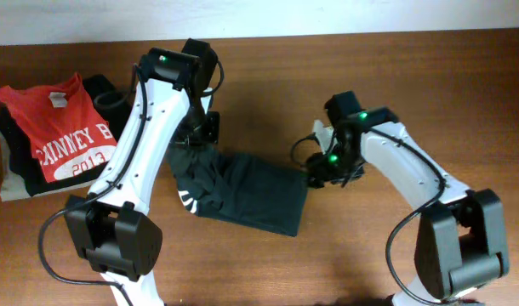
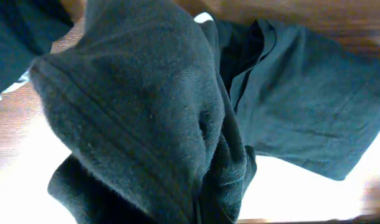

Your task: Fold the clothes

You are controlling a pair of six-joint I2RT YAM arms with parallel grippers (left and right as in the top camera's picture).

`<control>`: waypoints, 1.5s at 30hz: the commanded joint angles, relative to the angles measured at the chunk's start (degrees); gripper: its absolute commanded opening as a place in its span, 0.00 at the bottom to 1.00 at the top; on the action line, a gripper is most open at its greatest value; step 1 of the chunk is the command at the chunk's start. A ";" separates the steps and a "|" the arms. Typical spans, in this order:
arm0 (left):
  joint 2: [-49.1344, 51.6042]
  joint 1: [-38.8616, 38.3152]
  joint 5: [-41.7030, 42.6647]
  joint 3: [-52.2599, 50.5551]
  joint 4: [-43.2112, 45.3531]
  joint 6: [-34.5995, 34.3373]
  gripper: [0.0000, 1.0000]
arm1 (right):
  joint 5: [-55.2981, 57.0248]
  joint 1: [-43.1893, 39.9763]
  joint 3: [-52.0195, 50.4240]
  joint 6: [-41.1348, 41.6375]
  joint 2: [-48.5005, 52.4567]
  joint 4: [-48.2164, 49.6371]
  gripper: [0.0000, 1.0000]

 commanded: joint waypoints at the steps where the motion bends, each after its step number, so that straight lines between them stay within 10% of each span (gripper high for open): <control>1: -0.55 0.22 -0.33 1.22 -2.16 2.47 0.00 | -0.55 3.78 -4.20 2.16 -0.20 4.46 0.63; 17: -3.72 -13.99 11.63 -0.13 0.66 3.67 0.00 | 1.22 6.32 -4.44 8.22 8.52 4.90 0.63; 27: -3.67 -24.13 12.00 -10.88 13.27 2.71 0.02 | 10.43 -10.19 12.66 8.61 1.20 -14.95 0.67; 29: -3.61 -27.19 13.60 -13.27 16.46 0.96 0.50 | 10.95 -14.14 12.70 8.63 1.16 -16.04 0.68; 30: -4.04 -27.54 12.68 -12.48 15.32 3.28 0.52 | 10.95 -15.96 12.70 8.61 1.16 -16.44 0.68; 35: -11.58 -16.63 -0.44 0.00 11.45 3.13 0.57 | 9.05 -17.27 14.53 5.62 1.07 -20.15 0.70; 39: -11.91 -0.79 5.40 -2.95 11.78 -0.85 0.61 | -8.04 -10.05 15.13 -5.62 0.42 -20.41 0.71; 45: -6.27 2.82 12.55 -16.39 17.59 -0.55 0.61 | 0.22 4.98 15.08 4.48 2.32 -11.58 0.76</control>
